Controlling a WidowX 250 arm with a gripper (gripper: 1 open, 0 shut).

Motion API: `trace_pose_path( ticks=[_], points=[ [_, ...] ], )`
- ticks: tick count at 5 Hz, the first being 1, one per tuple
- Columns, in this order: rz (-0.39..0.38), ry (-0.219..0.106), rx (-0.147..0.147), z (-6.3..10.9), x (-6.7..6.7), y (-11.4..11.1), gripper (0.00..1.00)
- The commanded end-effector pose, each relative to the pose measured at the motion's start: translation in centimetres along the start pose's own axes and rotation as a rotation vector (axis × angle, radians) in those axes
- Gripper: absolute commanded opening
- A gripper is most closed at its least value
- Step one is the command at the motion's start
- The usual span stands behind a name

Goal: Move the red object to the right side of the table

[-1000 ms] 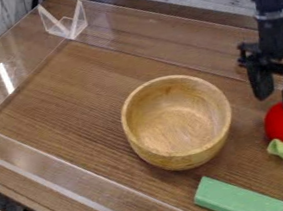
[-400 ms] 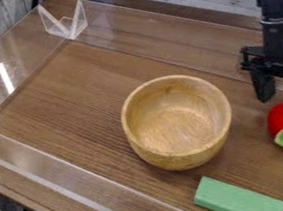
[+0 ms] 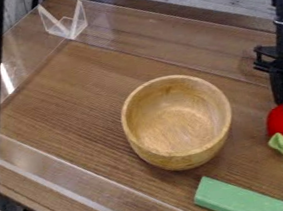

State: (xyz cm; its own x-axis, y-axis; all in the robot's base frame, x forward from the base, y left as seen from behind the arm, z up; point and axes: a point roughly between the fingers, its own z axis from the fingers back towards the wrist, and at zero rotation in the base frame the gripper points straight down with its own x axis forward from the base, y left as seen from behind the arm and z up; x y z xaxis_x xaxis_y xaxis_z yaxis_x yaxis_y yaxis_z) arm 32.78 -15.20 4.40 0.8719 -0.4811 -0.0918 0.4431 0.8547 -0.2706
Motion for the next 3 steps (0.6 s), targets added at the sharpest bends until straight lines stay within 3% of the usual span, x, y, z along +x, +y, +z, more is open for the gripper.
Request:
trace_pose_path(
  ticks=[1,2,3],
  points=[
    [0.041,-0.057,0.013,0.7,0.5,0.6,0.00],
    [0.111,-0.066,0.009,-0.2,0.3,1.6,0.00],
    [0.117,-0.068,0.010,0.3,0.3,1.3,1.00]
  ],
)
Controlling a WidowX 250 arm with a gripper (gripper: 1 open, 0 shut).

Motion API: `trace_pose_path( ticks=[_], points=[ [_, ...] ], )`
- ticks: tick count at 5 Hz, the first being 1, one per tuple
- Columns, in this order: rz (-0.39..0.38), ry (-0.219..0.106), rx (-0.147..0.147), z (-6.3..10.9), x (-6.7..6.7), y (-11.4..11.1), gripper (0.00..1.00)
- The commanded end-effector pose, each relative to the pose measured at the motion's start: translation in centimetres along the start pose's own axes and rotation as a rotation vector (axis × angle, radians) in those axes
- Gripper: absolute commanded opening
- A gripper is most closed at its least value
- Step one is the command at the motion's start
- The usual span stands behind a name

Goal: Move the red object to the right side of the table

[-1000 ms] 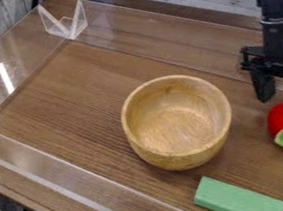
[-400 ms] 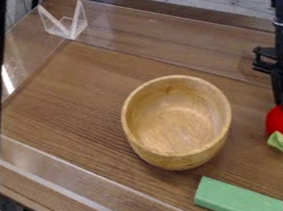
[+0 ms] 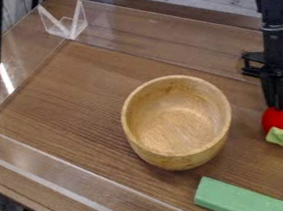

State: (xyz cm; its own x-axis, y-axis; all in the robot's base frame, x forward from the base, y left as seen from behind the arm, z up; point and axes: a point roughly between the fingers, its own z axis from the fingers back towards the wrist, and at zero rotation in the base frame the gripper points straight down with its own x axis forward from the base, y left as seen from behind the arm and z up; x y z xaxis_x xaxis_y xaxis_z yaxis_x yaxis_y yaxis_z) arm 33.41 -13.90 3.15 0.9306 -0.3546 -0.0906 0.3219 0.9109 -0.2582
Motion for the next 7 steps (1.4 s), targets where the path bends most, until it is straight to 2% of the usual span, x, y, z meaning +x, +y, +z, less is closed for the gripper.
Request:
trace_pose_path(
  ticks=[1,2,4,5,6,7],
  points=[
    [-0.048,-0.025,0.014,1.1,0.9,-1.0,1.00],
    [-0.079,-0.036,0.028,1.7,1.3,-1.4,1.00],
    [-0.021,-0.086,0.067,4.1,0.2,-1.4,1.00],
    [0.001,-0.134,0.106,6.7,-1.2,-0.2,1.00],
    [0.048,-0.191,0.147,9.5,-2.4,2.5,1.00],
    [0.099,-0.216,0.187,10.9,-3.4,6.0,1.00]
  ],
)
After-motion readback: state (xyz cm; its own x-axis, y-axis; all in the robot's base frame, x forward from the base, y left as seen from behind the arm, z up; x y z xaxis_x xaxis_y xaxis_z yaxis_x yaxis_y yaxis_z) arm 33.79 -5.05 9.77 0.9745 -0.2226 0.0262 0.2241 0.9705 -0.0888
